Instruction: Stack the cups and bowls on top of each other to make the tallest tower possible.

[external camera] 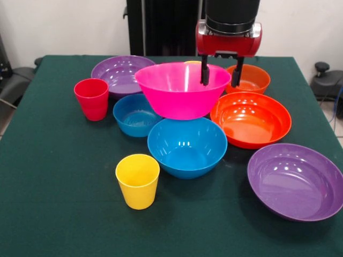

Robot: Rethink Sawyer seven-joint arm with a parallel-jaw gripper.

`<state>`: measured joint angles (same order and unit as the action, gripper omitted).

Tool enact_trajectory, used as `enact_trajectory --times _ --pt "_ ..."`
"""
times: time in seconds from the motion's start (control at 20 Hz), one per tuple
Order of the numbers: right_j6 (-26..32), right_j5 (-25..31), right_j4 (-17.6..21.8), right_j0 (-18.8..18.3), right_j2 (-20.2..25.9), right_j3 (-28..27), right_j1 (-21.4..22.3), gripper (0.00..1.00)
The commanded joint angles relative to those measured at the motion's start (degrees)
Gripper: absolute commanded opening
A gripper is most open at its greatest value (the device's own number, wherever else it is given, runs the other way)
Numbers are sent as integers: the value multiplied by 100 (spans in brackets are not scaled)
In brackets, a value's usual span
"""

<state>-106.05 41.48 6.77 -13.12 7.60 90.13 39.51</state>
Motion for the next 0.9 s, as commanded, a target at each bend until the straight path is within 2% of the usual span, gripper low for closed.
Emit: enact_trajectory --times 0.05,0.65,0.9 --pt "-63 -142 -14 -46 520 -308 -248 100" --pt "-21 -149 -42 -103 624 -431 -354 100" --pt "-110 -255 -75 -103 620 -289 -354 100"
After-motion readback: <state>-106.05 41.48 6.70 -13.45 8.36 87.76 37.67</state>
